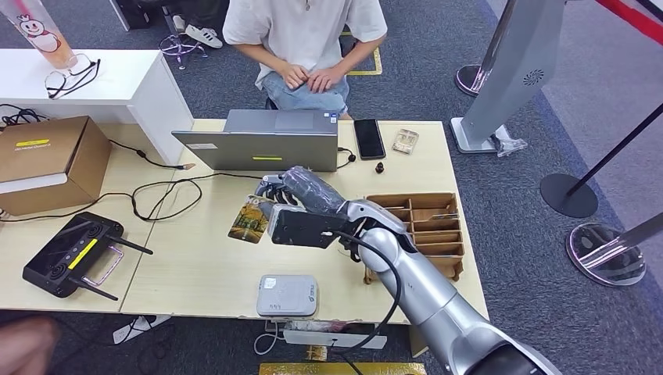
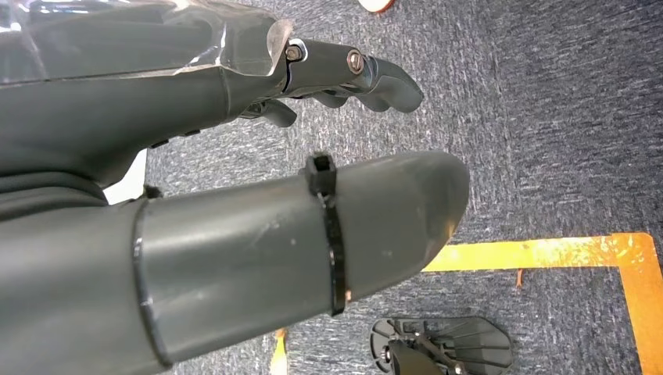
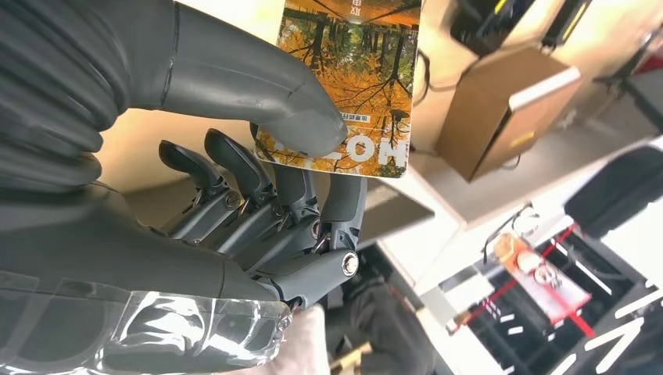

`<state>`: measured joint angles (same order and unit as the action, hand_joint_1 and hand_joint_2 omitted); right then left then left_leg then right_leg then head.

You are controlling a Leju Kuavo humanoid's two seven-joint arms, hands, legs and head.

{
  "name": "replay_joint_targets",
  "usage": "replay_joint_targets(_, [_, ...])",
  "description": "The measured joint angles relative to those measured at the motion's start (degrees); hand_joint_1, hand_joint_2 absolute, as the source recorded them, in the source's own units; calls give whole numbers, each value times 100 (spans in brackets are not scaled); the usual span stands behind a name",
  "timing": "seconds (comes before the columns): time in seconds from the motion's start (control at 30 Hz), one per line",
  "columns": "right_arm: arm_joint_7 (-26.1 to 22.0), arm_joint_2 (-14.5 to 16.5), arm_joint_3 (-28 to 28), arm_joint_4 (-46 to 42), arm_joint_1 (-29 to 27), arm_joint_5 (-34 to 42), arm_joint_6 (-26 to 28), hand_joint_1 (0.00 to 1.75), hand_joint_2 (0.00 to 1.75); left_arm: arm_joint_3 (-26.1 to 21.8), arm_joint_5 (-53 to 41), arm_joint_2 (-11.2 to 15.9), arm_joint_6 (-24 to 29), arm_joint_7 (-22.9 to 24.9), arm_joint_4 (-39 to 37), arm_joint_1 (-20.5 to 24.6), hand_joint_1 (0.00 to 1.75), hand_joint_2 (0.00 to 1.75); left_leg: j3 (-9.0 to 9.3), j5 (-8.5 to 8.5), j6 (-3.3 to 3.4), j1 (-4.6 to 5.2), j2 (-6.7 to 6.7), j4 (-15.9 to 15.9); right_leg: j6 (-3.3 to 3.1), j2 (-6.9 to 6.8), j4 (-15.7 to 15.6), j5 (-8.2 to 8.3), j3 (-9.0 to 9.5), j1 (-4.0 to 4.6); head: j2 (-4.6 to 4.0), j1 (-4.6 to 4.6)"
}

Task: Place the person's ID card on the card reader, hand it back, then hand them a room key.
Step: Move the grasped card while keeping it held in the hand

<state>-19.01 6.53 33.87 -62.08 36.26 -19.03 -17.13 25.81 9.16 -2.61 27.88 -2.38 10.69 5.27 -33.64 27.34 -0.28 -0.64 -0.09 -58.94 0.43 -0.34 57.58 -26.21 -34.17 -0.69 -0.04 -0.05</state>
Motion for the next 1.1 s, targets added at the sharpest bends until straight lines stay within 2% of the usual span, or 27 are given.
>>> replay_joint_targets(0.33, [156, -124, 140, 132, -43, 307, -424, 175, 175, 3, -55, -23, 15, 72, 0, 8, 0, 0, 0, 0, 0, 0, 0, 0, 0, 0, 0, 0, 0, 0, 0, 1])
replay_joint_targets(1.1, [328, -252, 789, 1266, -44, 151, -725, 175, 175, 132, -131, -26, -5, 183, 0, 45, 0, 0, 0, 0, 0, 0, 0, 0, 0, 0, 0, 0, 1, 0, 0, 1])
